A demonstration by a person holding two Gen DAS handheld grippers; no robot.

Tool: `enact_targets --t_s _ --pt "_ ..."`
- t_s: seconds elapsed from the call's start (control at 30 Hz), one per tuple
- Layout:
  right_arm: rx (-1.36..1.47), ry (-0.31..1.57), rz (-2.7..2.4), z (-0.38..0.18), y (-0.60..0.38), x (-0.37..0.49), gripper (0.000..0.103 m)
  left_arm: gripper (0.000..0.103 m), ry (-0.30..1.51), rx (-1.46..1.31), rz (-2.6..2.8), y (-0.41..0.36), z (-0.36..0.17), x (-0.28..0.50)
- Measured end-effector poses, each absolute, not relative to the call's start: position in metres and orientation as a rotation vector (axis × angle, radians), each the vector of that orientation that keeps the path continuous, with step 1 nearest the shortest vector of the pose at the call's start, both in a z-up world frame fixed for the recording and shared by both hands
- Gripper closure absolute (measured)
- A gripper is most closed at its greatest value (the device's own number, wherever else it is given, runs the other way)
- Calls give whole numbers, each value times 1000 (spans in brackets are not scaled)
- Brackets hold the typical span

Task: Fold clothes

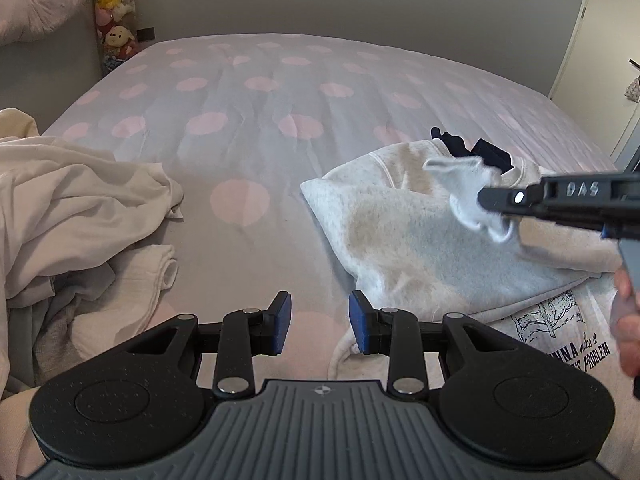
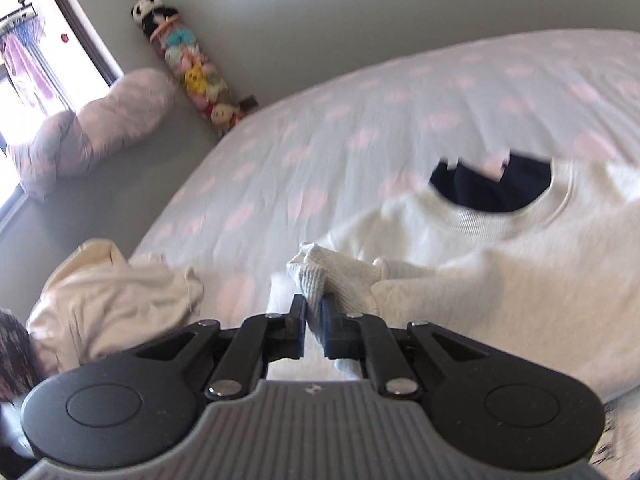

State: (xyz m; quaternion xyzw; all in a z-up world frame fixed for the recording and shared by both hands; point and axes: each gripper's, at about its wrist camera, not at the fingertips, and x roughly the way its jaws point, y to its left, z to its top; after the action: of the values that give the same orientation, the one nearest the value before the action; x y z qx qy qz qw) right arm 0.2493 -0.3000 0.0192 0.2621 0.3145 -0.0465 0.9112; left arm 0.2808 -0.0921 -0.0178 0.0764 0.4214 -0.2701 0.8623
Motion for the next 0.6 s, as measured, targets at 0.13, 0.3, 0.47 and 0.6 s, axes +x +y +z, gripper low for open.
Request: enact_targets --t_s 0.13,0.3,0.47,0.6 --pt "507 723 -68 -14 -288 260 92 72 908 136 -589 -103 -21 284" --pt "496 741 -24 -22 -294 251 72 57 915 92 -617 -116 -18 284" --pt "445 707 -3 -9 -305 225 63 50 947 27 -638 -137 -18 286" --pt "394 684 -30 -2 -327 182 62 50 986 -13 -640 -155 -28 289"
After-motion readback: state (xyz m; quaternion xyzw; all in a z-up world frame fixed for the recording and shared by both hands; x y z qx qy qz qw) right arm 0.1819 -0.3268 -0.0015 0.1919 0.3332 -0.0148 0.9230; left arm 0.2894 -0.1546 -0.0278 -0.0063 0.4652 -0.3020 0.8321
